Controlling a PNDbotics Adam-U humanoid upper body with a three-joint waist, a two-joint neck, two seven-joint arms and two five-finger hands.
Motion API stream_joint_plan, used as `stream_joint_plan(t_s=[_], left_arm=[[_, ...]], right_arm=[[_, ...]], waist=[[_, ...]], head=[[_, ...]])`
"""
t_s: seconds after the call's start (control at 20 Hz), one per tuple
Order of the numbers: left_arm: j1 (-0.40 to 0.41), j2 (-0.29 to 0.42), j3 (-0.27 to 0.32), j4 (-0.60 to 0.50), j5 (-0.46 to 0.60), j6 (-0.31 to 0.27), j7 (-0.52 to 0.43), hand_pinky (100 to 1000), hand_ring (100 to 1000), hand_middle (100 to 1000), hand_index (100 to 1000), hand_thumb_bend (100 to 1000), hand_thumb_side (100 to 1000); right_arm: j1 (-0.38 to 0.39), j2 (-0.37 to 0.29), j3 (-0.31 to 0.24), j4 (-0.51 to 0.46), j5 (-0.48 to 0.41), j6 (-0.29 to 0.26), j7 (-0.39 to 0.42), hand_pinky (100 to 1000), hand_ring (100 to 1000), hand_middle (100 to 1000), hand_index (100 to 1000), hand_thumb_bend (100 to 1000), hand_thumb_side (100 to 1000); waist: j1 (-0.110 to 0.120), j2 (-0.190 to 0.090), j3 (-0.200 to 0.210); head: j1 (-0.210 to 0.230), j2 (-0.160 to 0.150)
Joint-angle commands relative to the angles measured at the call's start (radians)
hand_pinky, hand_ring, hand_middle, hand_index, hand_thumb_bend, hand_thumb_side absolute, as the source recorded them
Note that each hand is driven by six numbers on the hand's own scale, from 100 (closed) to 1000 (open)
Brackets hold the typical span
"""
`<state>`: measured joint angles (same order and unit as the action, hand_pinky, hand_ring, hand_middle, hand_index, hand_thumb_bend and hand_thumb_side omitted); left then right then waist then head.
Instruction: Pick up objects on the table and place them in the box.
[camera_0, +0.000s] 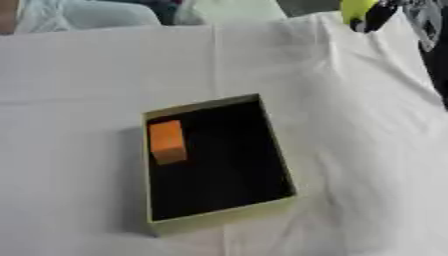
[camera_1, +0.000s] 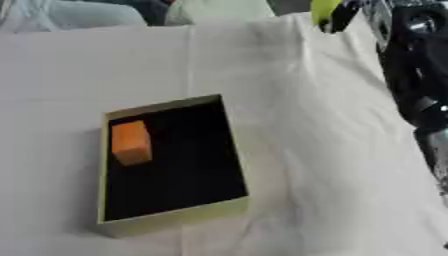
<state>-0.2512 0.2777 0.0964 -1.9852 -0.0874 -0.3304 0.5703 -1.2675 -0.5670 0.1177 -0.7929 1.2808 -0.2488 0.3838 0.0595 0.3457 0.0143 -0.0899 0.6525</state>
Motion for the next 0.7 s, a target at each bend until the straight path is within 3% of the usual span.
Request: stream_joint_plan(t_s=[0.05, 0.7], left_arm=[[-0.008, 0.033, 0.007, -0.015, 0.006, -0.001, 0.001, 882, 587, 659, 780, 408, 774], [-0.012, 0.056, 0.004, -0.015, 0.025, -0.003, -0.006, 878, 592, 659, 780, 417, 762]], right_arm=[[-0.003, -0.034, 0.065, -0.097, -0.055, -0.051, 0.008, 707, 656, 519, 700, 284, 100], [0.105, -0.1, 0.395, -0.452, -0.278, -0.258, -0.101, 685, 650, 522, 691, 294, 100]], waist=[[-0.004, -0.032, -0.004], [-0.02, -0.069, -0.017]], head=[[0.01, 0.012], [0.039, 0.039]])
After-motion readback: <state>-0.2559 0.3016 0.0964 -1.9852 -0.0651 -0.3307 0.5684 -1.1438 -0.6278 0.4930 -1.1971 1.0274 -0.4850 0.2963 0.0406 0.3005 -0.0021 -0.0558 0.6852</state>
